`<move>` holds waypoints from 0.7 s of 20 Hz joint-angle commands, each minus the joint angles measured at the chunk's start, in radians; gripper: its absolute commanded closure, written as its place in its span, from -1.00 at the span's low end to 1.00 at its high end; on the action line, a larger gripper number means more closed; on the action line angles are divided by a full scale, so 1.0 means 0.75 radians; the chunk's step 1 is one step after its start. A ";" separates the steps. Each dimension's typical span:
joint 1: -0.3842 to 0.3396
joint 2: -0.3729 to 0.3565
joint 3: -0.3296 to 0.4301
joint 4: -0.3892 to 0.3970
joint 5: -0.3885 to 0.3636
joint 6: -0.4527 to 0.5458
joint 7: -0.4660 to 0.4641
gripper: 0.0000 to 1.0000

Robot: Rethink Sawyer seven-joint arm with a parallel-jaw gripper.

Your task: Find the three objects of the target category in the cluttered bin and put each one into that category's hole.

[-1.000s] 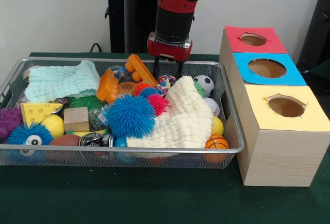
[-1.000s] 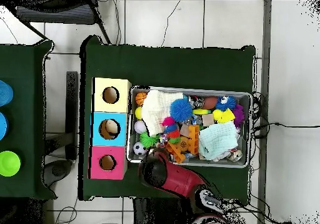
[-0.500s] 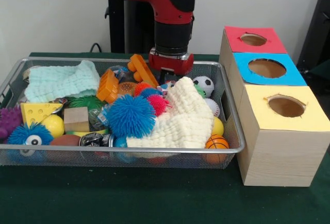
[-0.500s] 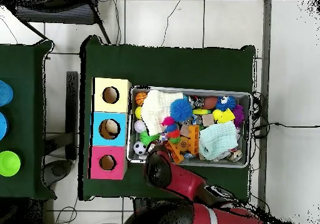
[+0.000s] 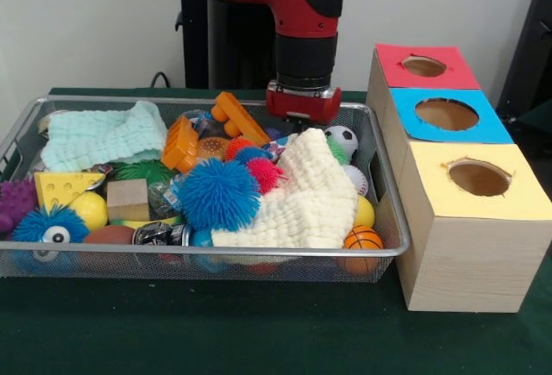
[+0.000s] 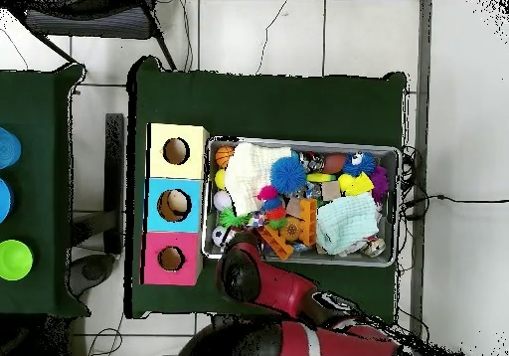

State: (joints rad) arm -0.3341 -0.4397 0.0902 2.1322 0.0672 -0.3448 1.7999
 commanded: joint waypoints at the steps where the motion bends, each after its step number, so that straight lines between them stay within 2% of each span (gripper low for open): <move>1: 0.081 -0.129 0.043 -0.110 0.127 0.160 0.243 1.00; 4: 0.118 -0.261 0.010 -0.109 0.157 0.324 0.202 1.00; 7: 0.155 -0.344 -0.026 -0.118 0.158 0.408 0.182 1.00; 12: 0.228 -0.426 -0.103 -0.135 0.167 0.524 0.203 1.00; 14: 0.236 -0.439 -0.109 -0.125 0.159 0.508 0.220 1.00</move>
State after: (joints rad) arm -0.1879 -0.6694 0.0135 2.1357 0.1283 -0.0341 1.7999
